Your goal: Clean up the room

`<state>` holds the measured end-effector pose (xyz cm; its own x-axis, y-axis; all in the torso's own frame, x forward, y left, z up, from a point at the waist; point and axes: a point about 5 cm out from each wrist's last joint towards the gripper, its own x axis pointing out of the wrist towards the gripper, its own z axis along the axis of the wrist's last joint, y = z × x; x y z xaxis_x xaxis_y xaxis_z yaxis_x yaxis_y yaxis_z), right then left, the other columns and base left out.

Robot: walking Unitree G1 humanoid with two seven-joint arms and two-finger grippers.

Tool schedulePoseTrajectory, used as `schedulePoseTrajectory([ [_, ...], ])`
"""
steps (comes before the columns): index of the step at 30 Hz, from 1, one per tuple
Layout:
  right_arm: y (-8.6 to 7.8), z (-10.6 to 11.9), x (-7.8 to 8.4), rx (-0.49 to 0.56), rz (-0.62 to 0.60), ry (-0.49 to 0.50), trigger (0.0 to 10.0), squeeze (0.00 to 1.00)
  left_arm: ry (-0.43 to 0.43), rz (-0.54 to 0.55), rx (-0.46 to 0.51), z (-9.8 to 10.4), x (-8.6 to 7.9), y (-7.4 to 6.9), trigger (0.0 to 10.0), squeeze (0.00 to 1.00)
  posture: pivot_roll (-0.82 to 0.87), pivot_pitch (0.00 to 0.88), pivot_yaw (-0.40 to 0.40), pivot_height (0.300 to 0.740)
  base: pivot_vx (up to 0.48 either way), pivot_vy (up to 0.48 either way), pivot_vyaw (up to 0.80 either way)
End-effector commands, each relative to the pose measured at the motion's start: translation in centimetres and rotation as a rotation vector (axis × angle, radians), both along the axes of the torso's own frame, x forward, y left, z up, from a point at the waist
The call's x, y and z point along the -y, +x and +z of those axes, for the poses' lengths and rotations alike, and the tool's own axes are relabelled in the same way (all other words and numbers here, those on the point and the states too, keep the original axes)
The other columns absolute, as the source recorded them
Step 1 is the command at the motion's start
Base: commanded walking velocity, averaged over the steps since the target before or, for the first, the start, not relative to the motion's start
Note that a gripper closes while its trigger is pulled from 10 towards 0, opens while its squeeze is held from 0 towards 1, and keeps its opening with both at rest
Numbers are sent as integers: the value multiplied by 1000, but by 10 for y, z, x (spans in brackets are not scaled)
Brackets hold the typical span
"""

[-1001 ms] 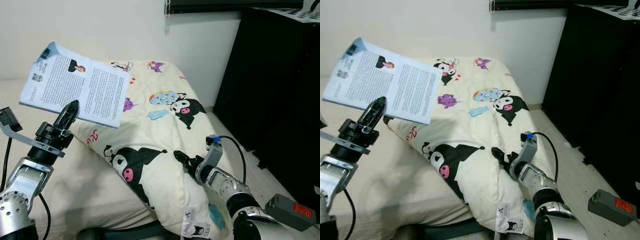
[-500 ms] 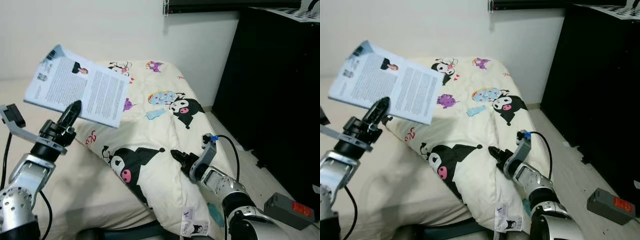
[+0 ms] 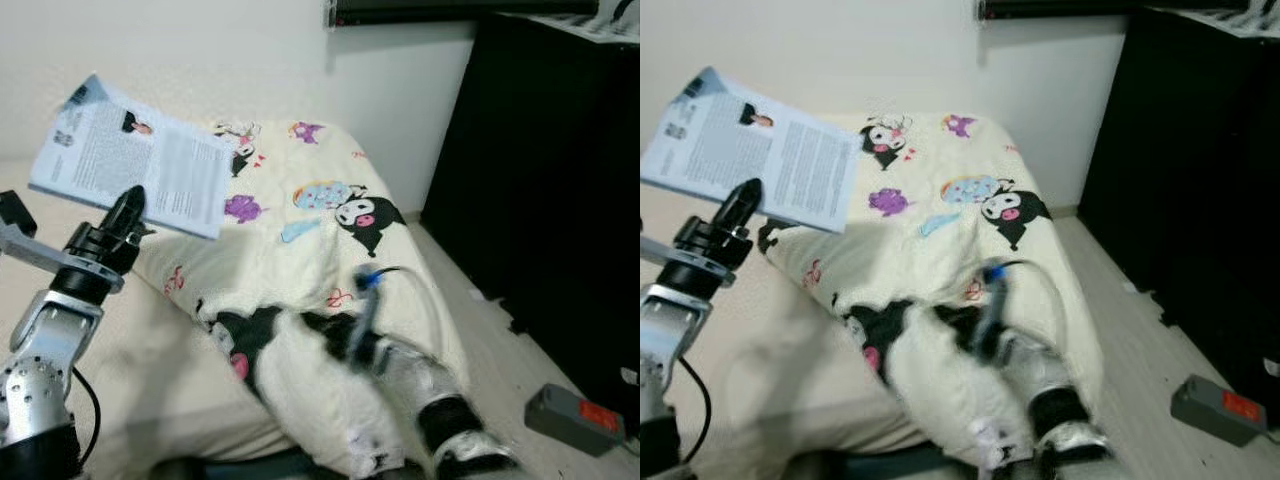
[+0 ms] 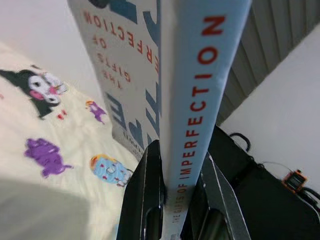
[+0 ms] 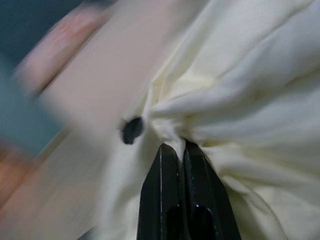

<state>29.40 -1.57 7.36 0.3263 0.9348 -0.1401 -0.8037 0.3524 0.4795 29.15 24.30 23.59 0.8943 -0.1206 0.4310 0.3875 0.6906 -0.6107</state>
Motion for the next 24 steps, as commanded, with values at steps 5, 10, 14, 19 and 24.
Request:
schedulePoseTrajectory([
  [5,-27,3,-25,99,331,-86,0,0,39,16,38,10,5,-1,588,0,-8,8,-49,495,0,0,0],
  [10,-36,-17,-10,95,449,-260,0,0,69,0,24,7,10,-2,824,0,-12,8,-55,495,0,0,0],
  [14,-34,-33,7,100,425,-417,10000,0,114,-18,11,5,16,-2,980,0,-17,9,-56,495,0,0,0],
  [19,-35,-38,19,104,397,-491,10000,0,161,-24,3,4,22,0,1059,0,-19,9,-55,495,0,0,0],
  [24,-34,-31,18,109,349,-394,10000,1000,221,-24,8,7,27,0,980,0,-17,8,-55,495,0,0,0],
])
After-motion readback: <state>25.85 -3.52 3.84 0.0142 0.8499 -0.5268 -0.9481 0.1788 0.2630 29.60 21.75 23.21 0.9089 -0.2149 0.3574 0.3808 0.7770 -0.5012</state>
